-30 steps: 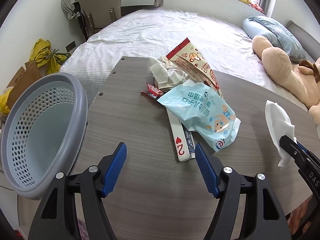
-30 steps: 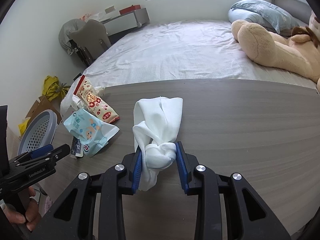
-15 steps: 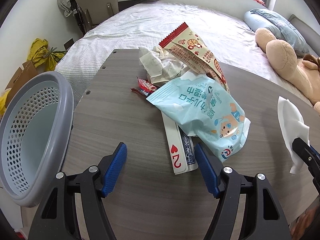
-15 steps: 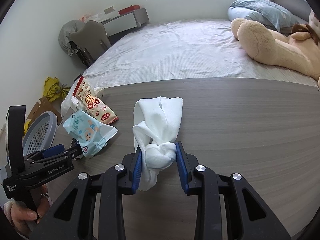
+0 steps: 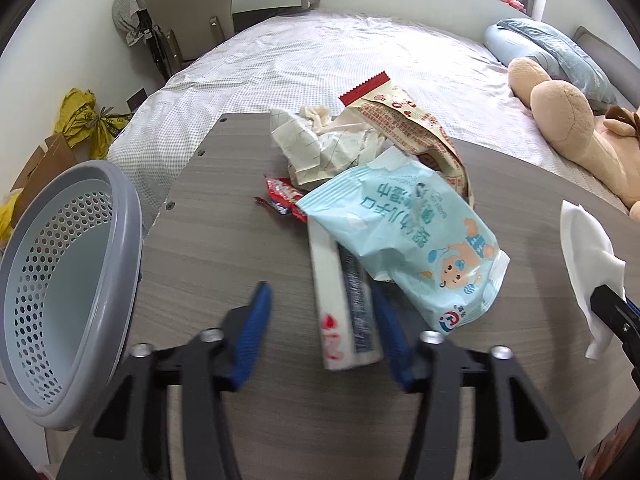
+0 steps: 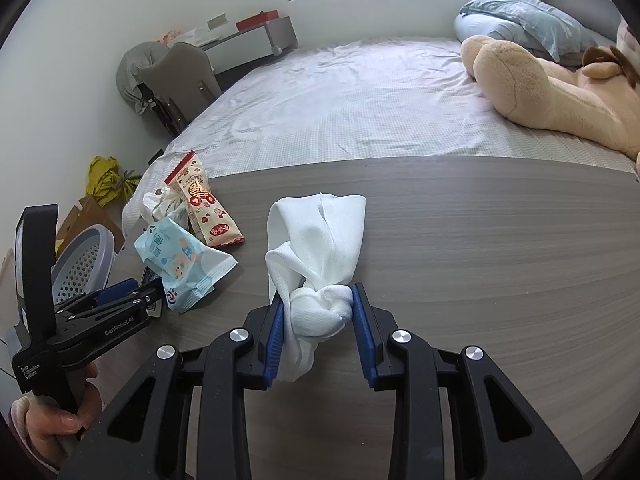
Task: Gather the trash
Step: 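Grasp the playing card with the left gripper while the right gripper holds the white cloth, then carry the playing card and white cloth over the grey basket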
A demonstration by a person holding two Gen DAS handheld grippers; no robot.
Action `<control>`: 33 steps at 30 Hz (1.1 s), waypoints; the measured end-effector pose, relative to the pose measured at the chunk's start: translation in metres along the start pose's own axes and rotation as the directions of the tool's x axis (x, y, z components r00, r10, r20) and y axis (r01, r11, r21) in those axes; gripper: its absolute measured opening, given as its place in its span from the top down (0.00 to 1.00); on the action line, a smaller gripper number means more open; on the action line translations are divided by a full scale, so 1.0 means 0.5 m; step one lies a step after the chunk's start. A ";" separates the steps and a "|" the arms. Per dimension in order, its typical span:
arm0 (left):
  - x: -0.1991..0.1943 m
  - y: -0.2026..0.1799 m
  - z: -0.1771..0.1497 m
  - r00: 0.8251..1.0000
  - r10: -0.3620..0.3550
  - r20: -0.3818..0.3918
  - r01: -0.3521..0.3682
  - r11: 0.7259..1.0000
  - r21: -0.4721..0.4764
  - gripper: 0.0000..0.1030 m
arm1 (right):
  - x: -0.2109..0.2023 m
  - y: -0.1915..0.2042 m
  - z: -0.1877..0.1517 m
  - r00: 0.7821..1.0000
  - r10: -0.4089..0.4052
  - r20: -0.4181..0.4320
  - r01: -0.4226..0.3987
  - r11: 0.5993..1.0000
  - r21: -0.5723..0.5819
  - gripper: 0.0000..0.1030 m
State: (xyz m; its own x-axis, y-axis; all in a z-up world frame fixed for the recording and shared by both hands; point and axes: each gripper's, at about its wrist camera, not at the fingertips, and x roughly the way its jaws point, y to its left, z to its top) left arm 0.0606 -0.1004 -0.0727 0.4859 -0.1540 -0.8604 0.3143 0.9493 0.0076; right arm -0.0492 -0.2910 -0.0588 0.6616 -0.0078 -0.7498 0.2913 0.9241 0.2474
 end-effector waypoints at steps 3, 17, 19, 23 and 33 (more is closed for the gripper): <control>-0.006 -0.001 -0.006 1.000 -0.029 -0.006 0.029 0.999 0.014 0.78 | -0.001 0.001 0.001 1.000 0.003 -0.001 -0.003 1.000 -0.002 0.70; -0.090 0.047 -0.053 0.999 -0.021 0.032 0.021 1.000 0.000 0.78 | -0.025 0.004 -0.011 1.000 0.011 0.009 -0.010 1.000 -0.010 0.70; -0.108 0.054 -0.058 0.999 -0.017 0.048 0.017 1.000 0.002 0.78 | -0.032 0.005 -0.016 1.000 0.011 0.012 -0.011 1.000 -0.012 0.70; -0.140 0.061 -0.064 0.996 -0.005 0.084 0.006 1.000 -0.004 0.78 | -0.047 0.015 -0.022 1.000 0.012 0.021 -0.011 1.000 -0.021 0.70; -0.203 0.103 -0.074 0.988 -0.001 0.152 0.009 0.999 -0.050 0.77 | -0.076 0.075 -0.033 0.999 0.038 0.031 -0.036 0.997 -0.069 0.70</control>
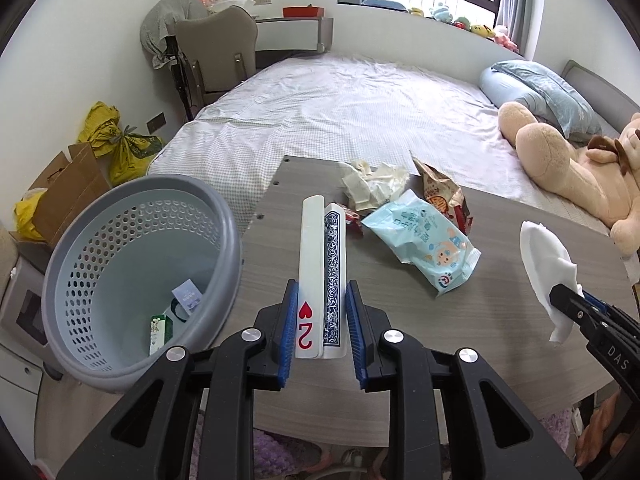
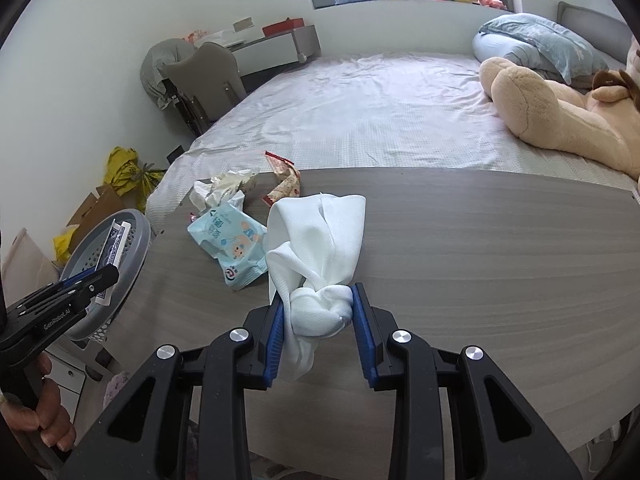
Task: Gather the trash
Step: 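Carry the playing card and white cloth over the grey basket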
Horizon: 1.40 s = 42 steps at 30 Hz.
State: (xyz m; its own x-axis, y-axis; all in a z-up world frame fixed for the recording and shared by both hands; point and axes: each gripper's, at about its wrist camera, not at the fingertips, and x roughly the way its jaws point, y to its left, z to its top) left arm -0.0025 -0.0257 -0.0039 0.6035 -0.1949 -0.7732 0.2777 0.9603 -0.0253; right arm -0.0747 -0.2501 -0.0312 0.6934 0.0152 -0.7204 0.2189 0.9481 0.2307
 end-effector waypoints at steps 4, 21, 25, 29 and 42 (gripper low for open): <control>-0.010 0.035 -0.007 1.000 0.010 0.005 -0.010 1.000 -0.029 0.77 | -0.007 0.037 0.001 1.000 0.015 0.006 -0.015 0.999 -0.034 0.70; -0.033 0.241 -0.039 0.994 0.110 0.007 -0.107 0.975 -0.192 0.77 | 0.047 0.235 0.023 0.992 0.119 -0.048 -0.126 0.973 -0.191 0.70; -0.033 0.285 -0.043 0.991 0.133 0.001 -0.130 0.965 -0.228 0.77 | 0.067 0.286 0.025 0.988 0.141 -0.069 -0.153 0.961 -0.228 0.70; -0.028 0.318 -0.045 0.989 0.147 -0.011 -0.145 0.957 -0.252 0.77 | 0.085 0.331 0.029 0.983 0.162 -0.084 -0.179 0.949 -0.260 0.70; -0.023 0.381 -0.039 0.984 0.176 -0.030 -0.177 0.943 -0.282 0.77 | 0.125 0.444 0.040 0.967 0.225 -0.117 -0.251 0.911 -0.328 0.70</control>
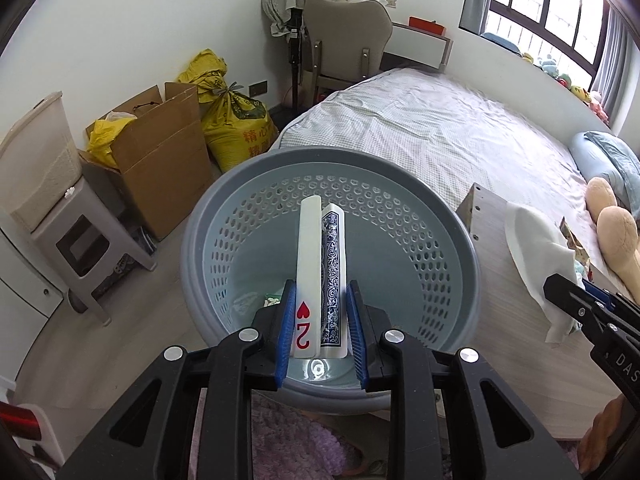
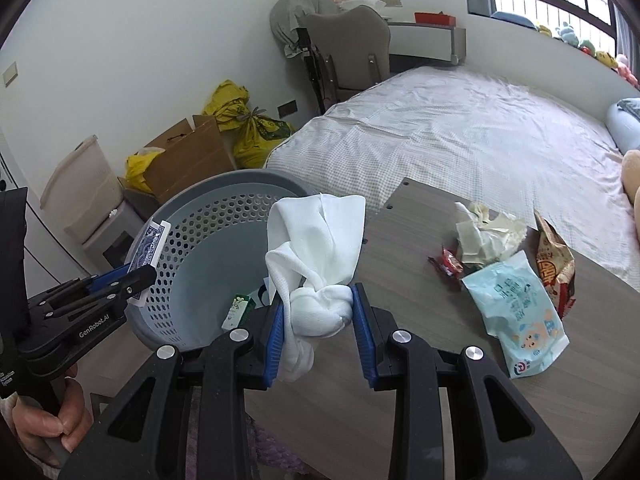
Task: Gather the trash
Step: 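Carry the playing card and white cloth over the grey basket, then open both grippers to drop the card and cloth into the basket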
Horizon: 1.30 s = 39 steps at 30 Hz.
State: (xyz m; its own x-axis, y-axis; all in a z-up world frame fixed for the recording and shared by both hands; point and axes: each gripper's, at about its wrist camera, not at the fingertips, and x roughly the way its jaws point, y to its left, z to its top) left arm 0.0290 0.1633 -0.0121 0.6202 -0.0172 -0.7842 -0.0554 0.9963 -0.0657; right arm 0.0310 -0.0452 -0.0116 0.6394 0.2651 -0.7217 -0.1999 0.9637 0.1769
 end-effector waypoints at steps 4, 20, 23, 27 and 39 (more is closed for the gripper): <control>0.005 0.013 0.010 1.000 0.005 -0.002 -0.005 1.000 -0.008 0.77 | 0.013 0.021 0.014 1.000 0.020 -0.001 -0.020 1.000 -0.020 0.70; 0.049 0.051 0.039 0.999 0.016 -0.030 -0.016 1.000 -0.022 0.77 | 0.080 0.094 0.046 0.996 0.070 -0.046 -0.074 0.993 -0.093 0.70; 0.056 0.054 0.042 0.999 0.015 -0.036 -0.016 1.000 -0.025 0.77 | 0.095 0.104 0.050 0.995 0.076 -0.058 -0.082 0.992 -0.100 0.70; 0.064 0.050 0.043 0.999 0.019 -0.043 -0.020 0.999 -0.027 0.77 | 0.111 0.116 0.053 0.995 0.079 -0.069 -0.086 0.990 -0.108 0.70; 0.069 0.051 0.054 0.999 0.032 -0.039 -0.033 0.999 -0.034 0.74 | 0.143 0.114 0.062 0.993 0.081 -0.090 -0.091 0.989 -0.115 0.68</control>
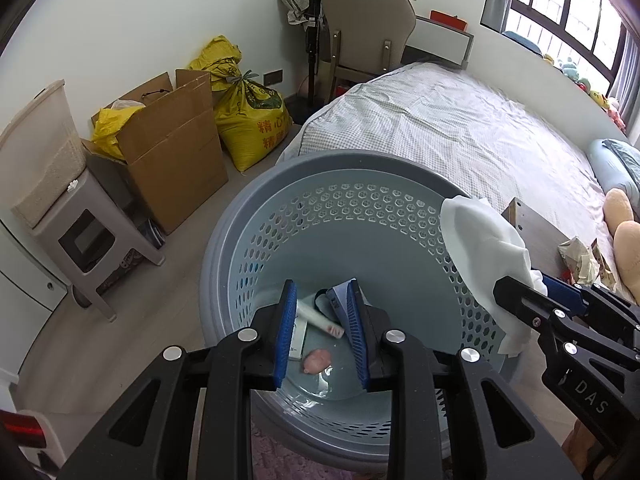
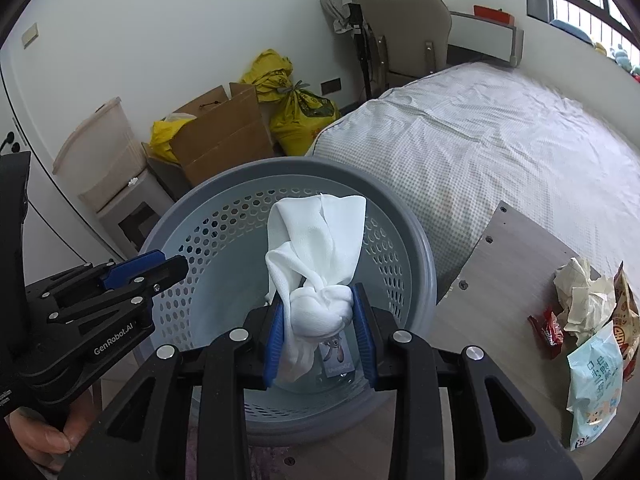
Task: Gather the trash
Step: 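Open both grippers to drop the card and cloth into the basket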
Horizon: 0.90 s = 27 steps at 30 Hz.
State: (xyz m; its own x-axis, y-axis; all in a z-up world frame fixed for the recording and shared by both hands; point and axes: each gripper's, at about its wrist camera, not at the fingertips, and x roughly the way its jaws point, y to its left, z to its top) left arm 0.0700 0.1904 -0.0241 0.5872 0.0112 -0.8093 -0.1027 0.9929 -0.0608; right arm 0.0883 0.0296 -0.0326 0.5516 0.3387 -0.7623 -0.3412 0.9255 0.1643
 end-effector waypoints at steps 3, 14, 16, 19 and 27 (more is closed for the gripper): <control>-0.003 0.006 0.000 1.000 0.001 0.000 -0.001 1.000 -0.010 0.64 | -0.004 0.002 0.001 1.000 -0.009 0.005 0.009 1.000 -0.007 0.67; -0.022 0.031 0.001 1.000 0.013 0.018 -0.012 0.999 -0.049 0.44 | -0.028 0.003 -0.002 0.999 -0.021 0.038 0.021 1.000 -0.008 0.52; -0.025 0.034 -0.001 1.000 0.013 0.020 -0.012 0.999 -0.051 0.44 | -0.028 0.004 -0.001 0.999 -0.021 0.037 0.021 1.000 -0.009 0.52; -0.031 0.034 -0.006 1.000 0.014 0.022 -0.013 0.998 -0.053 0.43 | -0.032 0.006 -0.004 0.999 -0.023 0.041 0.023 1.000 -0.011 0.52; -0.053 0.037 -0.012 0.999 0.014 0.042 -0.011 0.998 -0.063 0.39 | -0.053 0.010 -0.016 0.998 -0.028 0.056 0.029 1.000 -0.012 0.50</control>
State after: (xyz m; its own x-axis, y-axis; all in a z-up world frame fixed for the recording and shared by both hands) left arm 0.0474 0.2080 -0.0072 0.6191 0.0299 -0.7847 -0.1595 0.9832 -0.0884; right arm 0.0660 0.0239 -0.0165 0.6025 0.3212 -0.7306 -0.3342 0.9329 0.1345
